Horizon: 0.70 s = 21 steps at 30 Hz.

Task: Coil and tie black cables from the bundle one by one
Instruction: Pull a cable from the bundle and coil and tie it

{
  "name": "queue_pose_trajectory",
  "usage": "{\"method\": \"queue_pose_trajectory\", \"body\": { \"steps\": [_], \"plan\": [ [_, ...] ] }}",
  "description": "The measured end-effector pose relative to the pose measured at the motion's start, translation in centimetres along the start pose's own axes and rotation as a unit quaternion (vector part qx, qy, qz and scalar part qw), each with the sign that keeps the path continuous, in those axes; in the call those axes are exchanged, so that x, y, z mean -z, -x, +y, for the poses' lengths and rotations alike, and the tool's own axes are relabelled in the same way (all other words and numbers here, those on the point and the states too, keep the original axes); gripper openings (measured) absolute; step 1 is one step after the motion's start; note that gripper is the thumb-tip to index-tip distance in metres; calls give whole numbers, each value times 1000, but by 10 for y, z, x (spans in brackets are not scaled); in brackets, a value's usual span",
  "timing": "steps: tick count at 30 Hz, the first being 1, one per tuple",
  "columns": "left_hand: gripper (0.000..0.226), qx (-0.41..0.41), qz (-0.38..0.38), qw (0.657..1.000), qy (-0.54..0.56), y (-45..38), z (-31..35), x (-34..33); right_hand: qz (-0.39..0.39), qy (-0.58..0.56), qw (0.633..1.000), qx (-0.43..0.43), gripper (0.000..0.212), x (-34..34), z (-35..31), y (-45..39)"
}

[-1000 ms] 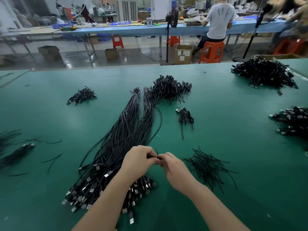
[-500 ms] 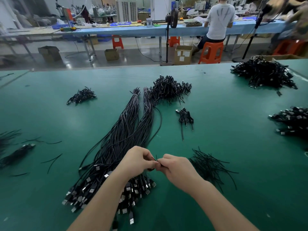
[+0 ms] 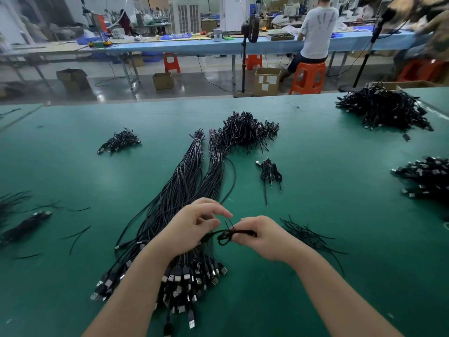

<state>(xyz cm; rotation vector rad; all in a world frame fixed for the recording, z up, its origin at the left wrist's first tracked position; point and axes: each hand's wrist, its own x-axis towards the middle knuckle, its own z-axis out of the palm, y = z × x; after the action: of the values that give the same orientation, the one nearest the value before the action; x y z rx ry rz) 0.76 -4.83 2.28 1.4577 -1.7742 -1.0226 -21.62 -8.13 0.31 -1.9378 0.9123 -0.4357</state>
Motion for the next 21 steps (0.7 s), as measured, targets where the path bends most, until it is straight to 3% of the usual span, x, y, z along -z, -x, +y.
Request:
{"method": "queue_pose_trajectory", "body": {
  "steps": [6,10,15,21],
  "plan": [
    [28,-44,-57,996,57,2,13,-2,-108,-173,979,22,16,9,-10,9],
    [33,-42,-66,992,100,4,20,-1,-126,-272,954,-15,13,11,-11,14],
    [24,-86,-44,993,74,6,29,-5,-138,-312,940,-34,15,10,-8,16],
    [9,-44,-70,986,143,5,30,-8,-166,-344,924,-18,15,9,-7,17]
  ]
}}
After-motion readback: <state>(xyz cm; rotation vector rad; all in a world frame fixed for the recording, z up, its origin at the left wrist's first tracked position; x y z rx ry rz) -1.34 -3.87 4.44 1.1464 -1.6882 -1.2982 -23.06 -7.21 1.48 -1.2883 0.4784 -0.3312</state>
